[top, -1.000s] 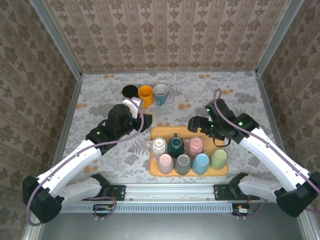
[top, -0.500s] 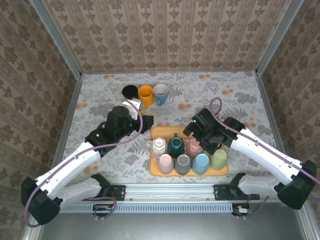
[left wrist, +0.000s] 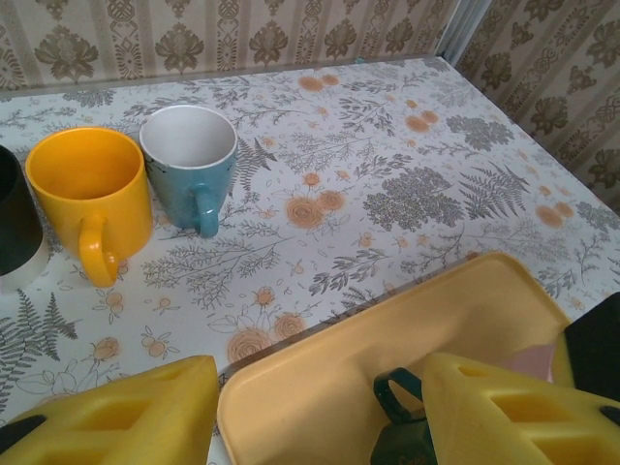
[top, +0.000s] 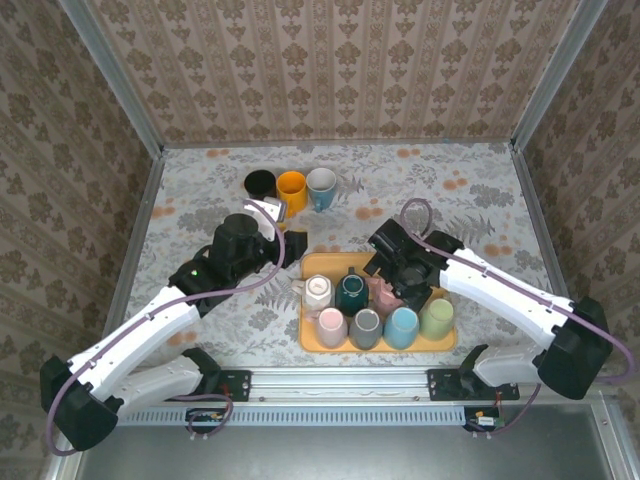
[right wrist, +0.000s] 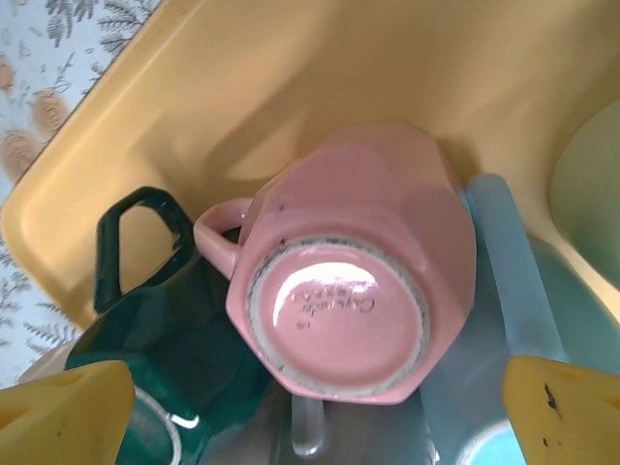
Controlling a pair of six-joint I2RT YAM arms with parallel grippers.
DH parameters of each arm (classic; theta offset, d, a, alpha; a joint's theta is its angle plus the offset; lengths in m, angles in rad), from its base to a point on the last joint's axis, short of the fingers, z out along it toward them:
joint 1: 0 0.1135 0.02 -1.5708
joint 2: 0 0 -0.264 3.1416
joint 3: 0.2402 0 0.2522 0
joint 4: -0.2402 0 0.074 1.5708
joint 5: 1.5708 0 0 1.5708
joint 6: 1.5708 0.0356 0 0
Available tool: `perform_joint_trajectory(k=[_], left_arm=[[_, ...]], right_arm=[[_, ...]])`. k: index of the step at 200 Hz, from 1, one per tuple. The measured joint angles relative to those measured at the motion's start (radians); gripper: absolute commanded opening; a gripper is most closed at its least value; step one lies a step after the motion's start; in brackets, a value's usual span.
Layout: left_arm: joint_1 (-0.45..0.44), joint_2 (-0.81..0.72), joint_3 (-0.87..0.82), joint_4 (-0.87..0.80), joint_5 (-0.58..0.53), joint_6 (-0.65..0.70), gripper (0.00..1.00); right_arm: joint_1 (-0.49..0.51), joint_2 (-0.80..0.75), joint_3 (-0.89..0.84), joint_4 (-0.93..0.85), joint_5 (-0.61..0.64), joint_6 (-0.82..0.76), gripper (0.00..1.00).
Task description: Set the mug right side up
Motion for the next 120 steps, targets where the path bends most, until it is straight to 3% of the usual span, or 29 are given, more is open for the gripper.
perform_joint_trajectory(k=[120], left_arm=[[0.0,-0.005,0.0,0.0,-0.026,0.019,0.6]], right_arm=[[0.0,0.16,0.091,-0.08,0.082,-0.057,0.92]])
